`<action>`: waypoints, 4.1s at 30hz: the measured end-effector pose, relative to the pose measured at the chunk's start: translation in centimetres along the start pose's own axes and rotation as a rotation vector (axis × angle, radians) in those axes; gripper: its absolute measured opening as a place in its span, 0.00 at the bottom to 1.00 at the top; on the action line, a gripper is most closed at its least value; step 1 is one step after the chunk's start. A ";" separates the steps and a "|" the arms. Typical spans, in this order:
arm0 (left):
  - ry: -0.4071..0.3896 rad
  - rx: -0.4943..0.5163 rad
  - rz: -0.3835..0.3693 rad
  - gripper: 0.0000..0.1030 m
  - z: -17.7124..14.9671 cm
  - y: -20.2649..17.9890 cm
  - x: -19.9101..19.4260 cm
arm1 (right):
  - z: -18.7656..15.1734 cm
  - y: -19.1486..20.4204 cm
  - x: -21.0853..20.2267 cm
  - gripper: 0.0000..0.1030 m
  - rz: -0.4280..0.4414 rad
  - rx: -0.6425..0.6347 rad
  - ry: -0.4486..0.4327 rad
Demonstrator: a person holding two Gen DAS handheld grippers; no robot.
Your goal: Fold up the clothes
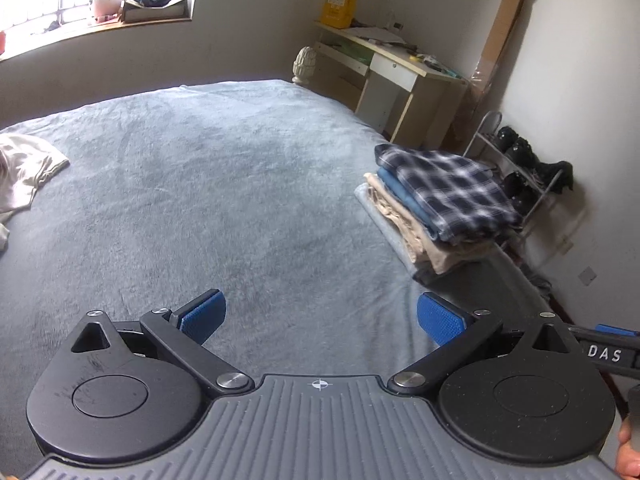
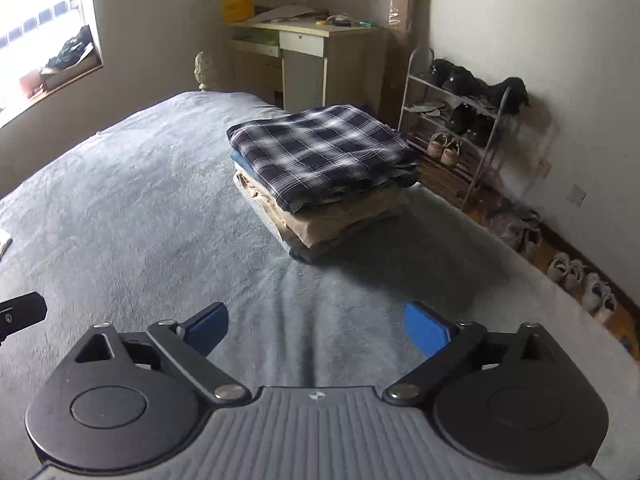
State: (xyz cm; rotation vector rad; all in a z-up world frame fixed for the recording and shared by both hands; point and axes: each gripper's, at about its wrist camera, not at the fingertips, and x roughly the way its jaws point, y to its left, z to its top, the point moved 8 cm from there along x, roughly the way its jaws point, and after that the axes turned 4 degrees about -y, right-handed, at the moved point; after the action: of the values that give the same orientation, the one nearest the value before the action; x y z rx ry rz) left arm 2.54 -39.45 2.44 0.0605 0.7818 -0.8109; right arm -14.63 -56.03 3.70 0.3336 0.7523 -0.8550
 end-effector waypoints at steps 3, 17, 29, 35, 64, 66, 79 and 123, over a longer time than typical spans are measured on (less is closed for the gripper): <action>0.059 0.003 0.017 1.00 -1.0 -0.7 -0.7 | -0.2 0.2 -1.7 0.99 0.009 -0.030 -0.022; 0.129 0.021 0.045 1.00 -2.4 -3.4 -4.0 | 0.2 0.1 -5.7 1.00 -0.017 -0.060 -0.038; 0.055 0.005 0.139 1.00 -2.0 -3.6 -6.6 | -0.6 -0.8 -7.5 1.00 -0.037 -0.094 -0.044; 0.011 0.013 0.155 1.00 -1.5 -4.1 -7.7 | -0.7 -1.4 -8.4 1.00 -0.052 -0.094 -0.069; -0.011 0.037 0.142 1.00 -2.6 -7.4 -9.6 | -2.0 -4.2 -9.3 1.00 -0.032 -0.064 -0.066; -0.011 0.039 0.145 1.00 -2.7 -7.4 -9.6 | -2.0 -4.2 -9.4 1.00 -0.031 -0.066 -0.066; -0.010 0.028 0.146 1.00 -2.8 -7.0 -9.6 | -2.3 -3.6 -9.8 1.00 -0.044 -0.088 -0.060; 0.010 0.065 0.129 1.00 -4.4 -11.6 -8.4 | -2.5 -8.1 -9.9 1.00 -0.128 -0.073 -0.053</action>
State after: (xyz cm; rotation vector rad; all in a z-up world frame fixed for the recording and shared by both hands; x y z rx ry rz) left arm -11.53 -40.92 7.42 0.1713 0.7529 -0.7142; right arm -26.28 -54.17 9.22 0.1991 0.7595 -0.9506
